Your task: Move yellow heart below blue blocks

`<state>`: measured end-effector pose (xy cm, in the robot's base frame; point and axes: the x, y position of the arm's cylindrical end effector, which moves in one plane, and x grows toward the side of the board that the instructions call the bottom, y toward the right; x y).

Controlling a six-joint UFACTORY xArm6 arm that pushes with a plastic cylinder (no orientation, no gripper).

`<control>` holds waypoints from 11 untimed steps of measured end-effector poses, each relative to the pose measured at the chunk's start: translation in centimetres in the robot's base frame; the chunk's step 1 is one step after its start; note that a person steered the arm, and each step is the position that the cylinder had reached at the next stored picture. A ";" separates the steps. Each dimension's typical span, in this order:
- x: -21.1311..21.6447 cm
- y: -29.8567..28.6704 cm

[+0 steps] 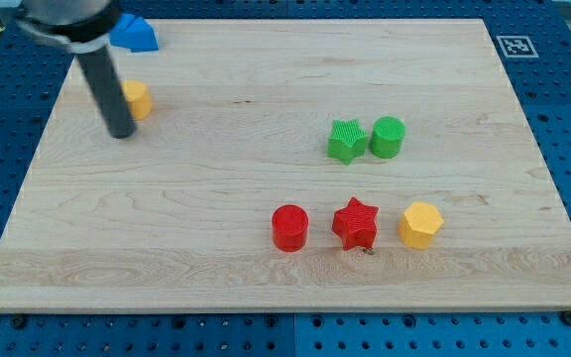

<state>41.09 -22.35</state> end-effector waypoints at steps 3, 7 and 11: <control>-4.8 0.2; -2.6 3.6; -3.8 6.6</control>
